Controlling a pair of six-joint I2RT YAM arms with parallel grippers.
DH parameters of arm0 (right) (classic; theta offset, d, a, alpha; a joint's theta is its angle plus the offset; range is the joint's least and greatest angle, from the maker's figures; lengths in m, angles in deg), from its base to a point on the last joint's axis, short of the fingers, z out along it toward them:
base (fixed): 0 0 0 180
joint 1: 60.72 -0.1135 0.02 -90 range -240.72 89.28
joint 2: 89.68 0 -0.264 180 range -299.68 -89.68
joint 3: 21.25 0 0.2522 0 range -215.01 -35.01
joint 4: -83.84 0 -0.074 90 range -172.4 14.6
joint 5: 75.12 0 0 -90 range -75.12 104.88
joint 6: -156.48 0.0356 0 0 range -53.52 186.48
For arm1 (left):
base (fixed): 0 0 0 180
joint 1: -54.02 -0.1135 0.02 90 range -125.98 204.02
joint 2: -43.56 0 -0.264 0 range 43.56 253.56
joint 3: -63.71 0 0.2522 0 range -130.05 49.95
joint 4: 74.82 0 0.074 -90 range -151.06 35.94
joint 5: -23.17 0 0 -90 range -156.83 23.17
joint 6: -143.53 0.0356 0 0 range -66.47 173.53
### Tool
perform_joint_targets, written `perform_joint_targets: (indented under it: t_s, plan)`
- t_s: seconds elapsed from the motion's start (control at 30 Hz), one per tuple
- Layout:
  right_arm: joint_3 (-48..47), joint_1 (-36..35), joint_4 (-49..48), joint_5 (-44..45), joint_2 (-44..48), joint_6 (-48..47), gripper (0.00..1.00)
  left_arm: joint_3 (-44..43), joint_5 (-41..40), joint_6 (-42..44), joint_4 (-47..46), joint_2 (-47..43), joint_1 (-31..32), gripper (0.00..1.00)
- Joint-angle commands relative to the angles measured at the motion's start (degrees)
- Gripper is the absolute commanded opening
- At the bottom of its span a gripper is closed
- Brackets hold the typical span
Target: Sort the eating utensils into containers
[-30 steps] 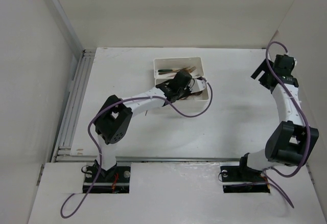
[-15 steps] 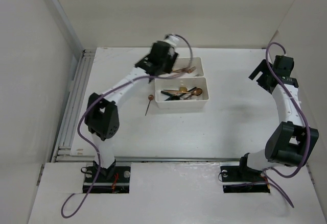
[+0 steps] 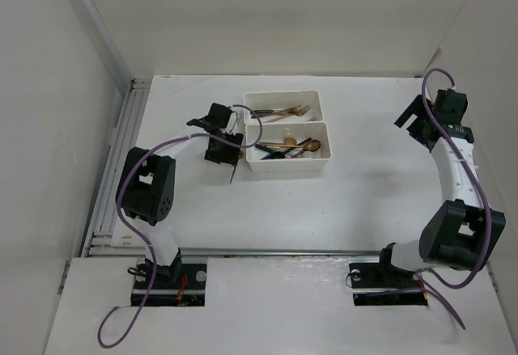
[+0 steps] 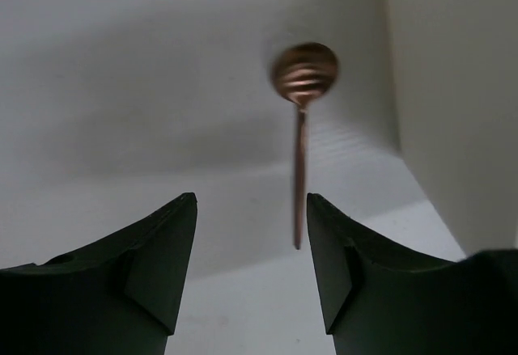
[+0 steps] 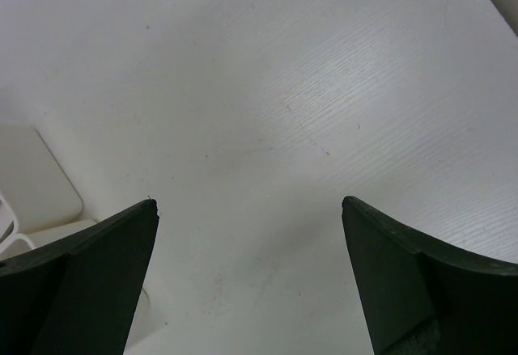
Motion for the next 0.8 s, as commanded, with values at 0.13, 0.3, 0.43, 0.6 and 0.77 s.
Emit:
perform_joint_targets:
  t_s: [0.13,0.3,0.43,0.6,0.77]
  plan:
    - [-0.06,-0.17,-0.93,0.01,2.25,0.99,1.0,2.8,3.42,1.02,-3.2,-0.18,1.52,0.55]
    - [-0.06,-0.17,-0.32,1.15,4.18,0.99,1.0,3.94,-3.95,1.02,-4.34,3.17,5.82,0.5]
    - [-0.06,-0.17,-0.32,1.15,4.71,0.99,1.0,3.94,-8.1,0.5,-4.87,7.28,6.44,0.41]
    - [0.55,-0.17,-0.32,1.68,5.24,0.99,1.0,1.74,-8.1,-0.12,-2.84,9.15,5.31,0.17]
    - [1.08,-0.17,-0.32,2.2,5.77,0.99,1.0,1.74,-8.01,-0.12,-1.61,9.15,0.91,0.0]
